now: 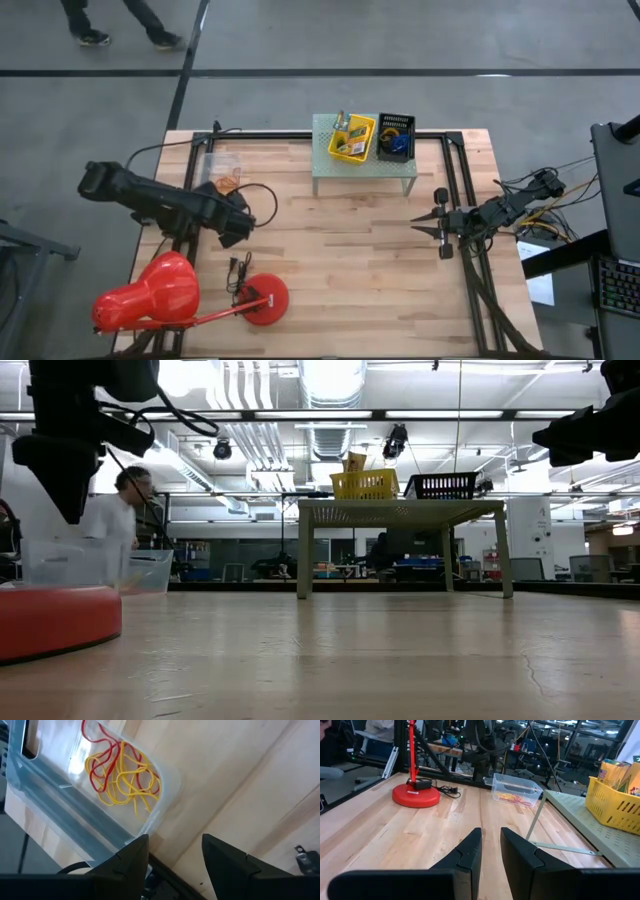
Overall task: Pick & Place Office Desk Supplies
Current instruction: Put the transparent bin with the rubber bands on the shelf
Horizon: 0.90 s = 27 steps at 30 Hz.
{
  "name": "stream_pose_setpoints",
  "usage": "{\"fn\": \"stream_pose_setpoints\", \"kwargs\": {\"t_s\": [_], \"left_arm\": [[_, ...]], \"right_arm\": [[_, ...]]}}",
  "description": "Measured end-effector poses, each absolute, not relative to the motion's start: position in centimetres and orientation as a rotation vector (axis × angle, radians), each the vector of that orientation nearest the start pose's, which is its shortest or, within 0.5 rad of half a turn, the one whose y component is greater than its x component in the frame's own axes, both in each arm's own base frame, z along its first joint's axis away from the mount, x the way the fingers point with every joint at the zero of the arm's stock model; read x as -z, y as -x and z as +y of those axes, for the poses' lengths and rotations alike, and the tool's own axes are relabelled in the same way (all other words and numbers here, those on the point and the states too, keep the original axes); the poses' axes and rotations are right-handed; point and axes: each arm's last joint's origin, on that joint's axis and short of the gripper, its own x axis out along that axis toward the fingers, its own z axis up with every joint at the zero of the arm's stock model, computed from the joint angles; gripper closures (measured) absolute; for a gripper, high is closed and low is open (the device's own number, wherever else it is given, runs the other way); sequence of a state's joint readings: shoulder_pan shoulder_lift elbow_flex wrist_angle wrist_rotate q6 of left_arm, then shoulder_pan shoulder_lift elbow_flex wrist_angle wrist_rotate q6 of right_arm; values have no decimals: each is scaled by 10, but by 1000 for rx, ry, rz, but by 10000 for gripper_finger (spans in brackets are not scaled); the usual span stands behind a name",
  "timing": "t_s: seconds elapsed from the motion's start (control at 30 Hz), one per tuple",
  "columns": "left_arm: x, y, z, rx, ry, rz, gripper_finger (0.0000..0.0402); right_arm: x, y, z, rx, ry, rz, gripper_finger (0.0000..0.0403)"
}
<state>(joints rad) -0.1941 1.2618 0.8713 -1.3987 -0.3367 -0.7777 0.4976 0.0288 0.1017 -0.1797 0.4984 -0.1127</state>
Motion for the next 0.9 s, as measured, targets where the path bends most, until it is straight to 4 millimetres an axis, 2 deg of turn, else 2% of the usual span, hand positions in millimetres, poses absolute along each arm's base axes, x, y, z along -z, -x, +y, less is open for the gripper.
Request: {"fn": "stream_pose_setpoints", "kwargs": {"t_s": [0.5,0.67,0.9], "left_arm": [[-233,-163,2,-748,174,1511,214],[-227,-166,1,-683,198,1504,214],[-215,-164,9,-685,221,1526,216]], "right_arm": [[-179,-85,30,-4,164,94,335],[-179,-85,30,-4,164,94,335],[-179,-85,30,-4,164,94,335]]}}
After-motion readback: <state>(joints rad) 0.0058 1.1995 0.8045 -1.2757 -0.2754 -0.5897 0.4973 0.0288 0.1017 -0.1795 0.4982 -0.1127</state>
